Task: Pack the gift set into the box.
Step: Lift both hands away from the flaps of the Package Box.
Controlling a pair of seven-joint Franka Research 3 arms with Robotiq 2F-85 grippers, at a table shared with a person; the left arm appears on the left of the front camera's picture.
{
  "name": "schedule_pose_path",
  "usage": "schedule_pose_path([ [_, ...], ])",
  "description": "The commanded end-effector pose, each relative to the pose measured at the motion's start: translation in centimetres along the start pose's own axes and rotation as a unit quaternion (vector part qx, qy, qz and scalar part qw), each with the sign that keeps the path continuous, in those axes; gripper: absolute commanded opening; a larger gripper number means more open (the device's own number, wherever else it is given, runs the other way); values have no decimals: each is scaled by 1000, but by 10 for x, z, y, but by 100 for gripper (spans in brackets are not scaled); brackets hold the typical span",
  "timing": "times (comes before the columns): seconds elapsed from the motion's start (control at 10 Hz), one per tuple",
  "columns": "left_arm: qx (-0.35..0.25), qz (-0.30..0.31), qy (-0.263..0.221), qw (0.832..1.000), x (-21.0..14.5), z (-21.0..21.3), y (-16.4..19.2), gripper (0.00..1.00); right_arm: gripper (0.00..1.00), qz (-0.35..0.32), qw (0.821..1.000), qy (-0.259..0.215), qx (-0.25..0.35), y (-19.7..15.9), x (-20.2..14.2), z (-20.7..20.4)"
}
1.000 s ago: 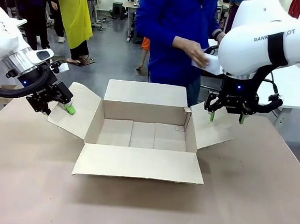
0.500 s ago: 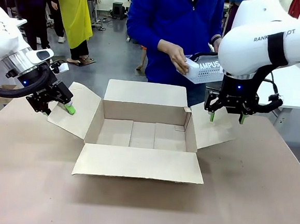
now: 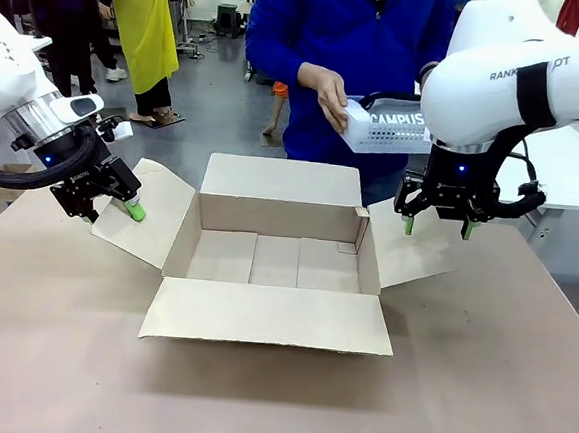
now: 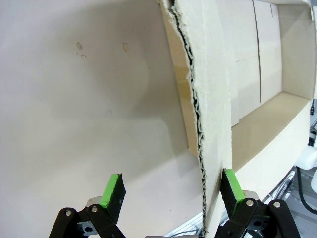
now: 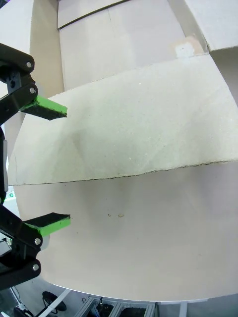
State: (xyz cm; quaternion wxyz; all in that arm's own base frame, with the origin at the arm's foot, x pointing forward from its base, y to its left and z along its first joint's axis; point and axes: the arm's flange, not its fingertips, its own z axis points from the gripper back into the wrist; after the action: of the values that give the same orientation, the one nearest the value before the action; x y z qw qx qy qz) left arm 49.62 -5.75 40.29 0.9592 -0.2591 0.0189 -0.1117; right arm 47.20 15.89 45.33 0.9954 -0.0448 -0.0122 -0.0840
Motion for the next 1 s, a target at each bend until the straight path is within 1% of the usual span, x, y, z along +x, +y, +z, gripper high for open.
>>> schedule_pose_path([
  [0.0, 6, 4, 0, 1000, -2, 2, -1, 100, 100, 1, 1000, -3, -7, -1, 1, 3],
  [0.9, 6, 4, 0, 1000, -2, 2, -1, 100, 100, 1, 1000, -3, -7, -1, 1, 3],
])
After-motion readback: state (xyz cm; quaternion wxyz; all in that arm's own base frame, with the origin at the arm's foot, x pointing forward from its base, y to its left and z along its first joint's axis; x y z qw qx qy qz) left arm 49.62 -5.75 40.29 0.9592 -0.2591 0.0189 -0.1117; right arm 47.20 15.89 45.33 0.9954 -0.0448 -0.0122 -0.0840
